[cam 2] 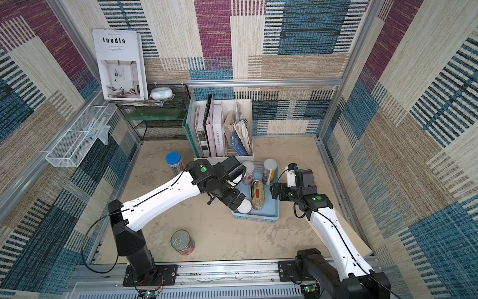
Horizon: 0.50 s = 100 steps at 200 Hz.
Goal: Put the canned food in the basket
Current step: Pick up the canned food from the center of the board.
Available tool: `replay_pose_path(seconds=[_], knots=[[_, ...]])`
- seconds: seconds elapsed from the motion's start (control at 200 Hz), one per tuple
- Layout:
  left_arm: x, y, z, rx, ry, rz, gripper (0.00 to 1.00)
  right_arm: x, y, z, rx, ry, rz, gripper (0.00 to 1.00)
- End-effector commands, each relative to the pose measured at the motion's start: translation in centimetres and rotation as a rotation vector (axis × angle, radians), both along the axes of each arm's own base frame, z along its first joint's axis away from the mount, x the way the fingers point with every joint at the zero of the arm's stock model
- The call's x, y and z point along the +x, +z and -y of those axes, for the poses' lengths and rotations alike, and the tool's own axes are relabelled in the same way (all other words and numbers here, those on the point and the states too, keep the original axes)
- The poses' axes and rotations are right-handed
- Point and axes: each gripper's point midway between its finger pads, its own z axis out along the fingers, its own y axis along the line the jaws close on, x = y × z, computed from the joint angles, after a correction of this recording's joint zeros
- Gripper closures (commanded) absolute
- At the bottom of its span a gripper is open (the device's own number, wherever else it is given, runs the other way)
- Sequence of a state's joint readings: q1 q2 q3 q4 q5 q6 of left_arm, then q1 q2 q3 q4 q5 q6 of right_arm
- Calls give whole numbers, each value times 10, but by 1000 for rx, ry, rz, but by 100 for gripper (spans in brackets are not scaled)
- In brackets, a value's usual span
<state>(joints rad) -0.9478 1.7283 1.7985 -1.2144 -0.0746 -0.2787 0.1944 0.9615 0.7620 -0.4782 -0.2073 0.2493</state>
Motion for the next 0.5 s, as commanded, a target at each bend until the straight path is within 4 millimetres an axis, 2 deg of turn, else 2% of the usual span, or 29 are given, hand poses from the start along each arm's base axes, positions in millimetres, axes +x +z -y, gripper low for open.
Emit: replay_pose_path(seconds=[0.0,0.125,0.26,0.356,0.496], knots=[[18,6,-36,-31,139,53,1,-17,19,-34,44,137,44,5],[43,10,-86,-184,324,56,1,-46,32,-86,63,307,94,5],[59,22,-130,-227,434,138,1,-79,23,-133,6,448,104,5],[61,25,-146,-241,470,142,1,-106,15,-171,-20,567,106,5],[61,18,-158,-271,498,130,1,-140,3,-228,-104,709,132,2]])
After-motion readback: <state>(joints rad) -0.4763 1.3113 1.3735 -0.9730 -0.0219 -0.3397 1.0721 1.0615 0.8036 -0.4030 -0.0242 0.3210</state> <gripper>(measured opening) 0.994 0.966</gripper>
